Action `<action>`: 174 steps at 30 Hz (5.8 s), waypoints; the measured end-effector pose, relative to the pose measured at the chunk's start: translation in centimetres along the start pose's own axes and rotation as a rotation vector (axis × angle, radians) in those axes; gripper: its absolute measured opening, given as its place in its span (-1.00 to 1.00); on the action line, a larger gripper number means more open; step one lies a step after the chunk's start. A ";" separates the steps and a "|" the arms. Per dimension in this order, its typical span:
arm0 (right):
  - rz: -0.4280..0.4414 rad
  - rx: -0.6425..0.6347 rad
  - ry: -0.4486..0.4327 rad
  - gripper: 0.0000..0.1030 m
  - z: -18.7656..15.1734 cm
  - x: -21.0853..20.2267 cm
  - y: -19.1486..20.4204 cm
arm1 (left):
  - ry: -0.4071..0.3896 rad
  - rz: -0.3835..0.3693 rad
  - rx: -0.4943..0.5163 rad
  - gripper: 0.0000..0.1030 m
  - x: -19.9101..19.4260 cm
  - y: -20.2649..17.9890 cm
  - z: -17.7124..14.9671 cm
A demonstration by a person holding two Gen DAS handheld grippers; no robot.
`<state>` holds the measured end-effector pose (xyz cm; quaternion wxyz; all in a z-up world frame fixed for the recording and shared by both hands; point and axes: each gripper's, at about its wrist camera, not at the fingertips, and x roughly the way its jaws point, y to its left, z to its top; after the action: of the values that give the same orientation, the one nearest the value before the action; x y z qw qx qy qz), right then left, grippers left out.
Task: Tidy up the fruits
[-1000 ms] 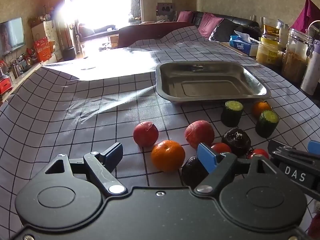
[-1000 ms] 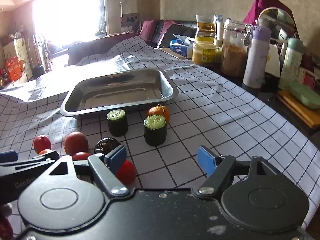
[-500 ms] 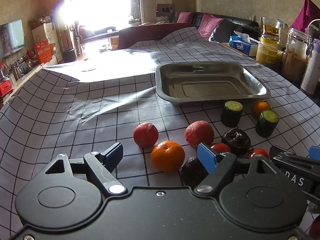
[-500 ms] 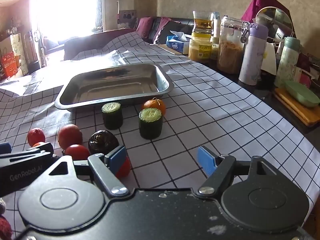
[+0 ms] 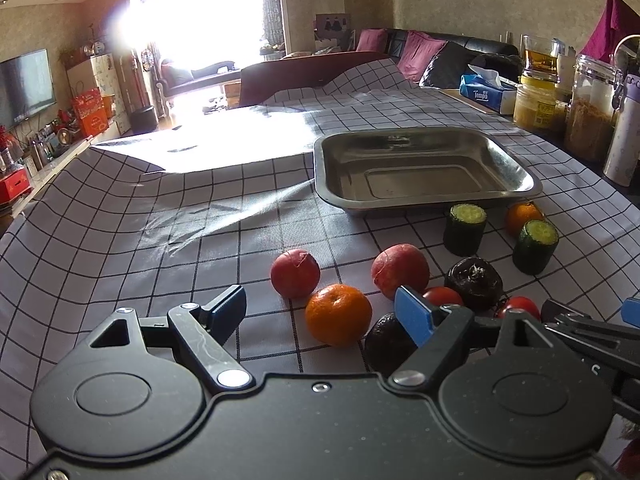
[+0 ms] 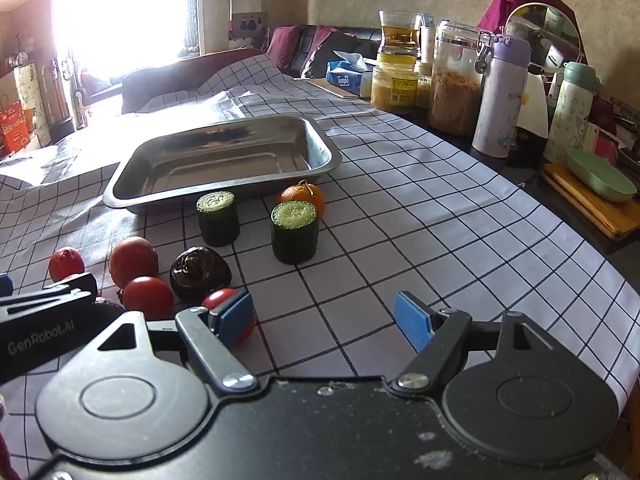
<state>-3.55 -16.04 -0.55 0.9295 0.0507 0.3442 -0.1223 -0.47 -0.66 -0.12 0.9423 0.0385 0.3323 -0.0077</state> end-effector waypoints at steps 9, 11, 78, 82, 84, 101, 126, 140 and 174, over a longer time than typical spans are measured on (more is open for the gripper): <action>-0.003 -0.002 -0.001 0.55 -0.1 -0.1 0.1 | 0.008 -0.005 0.002 0.59 0.1 0.0 0.0; -0.005 -0.002 -0.001 0.55 -0.1 -0.1 0.1 | 0.010 -0.006 0.002 0.59 0.2 0.0 0.0; 0.033 0.036 -0.005 0.55 0.4 -0.5 -0.5 | 0.087 -0.081 -0.021 0.58 0.9 0.2 0.2; 0.045 0.017 -0.002 0.55 1.1 -0.4 -0.3 | 0.124 -0.102 -0.017 0.58 1.5 0.2 0.6; 0.088 0.026 0.021 0.54 1.6 -0.2 -0.4 | 0.137 -0.112 -0.021 0.55 1.6 0.3 0.9; 0.165 0.006 0.047 0.54 7.2 2.0 -2.0 | 0.203 -0.108 -0.019 0.59 2.4 -1.1 5.1; 0.254 -0.060 0.046 0.53 12.6 8.1 -2.0 | 0.216 -0.123 -0.121 0.28 5.0 0.3 6.5; 0.323 0.019 0.162 0.29 12.6 10.3 -4.8 | 0.241 -0.147 -0.101 0.28 5.7 0.7 6.2; 0.381 -0.014 0.318 -0.15 11.6 13.7 -3.5 | 0.301 -0.202 -0.203 0.28 6.6 4.0 6.7</action>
<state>12.79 -24.13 -0.73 0.8703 0.1269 0.4712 0.0670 9.02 2.89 1.22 0.8754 -0.0897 0.4708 -0.0629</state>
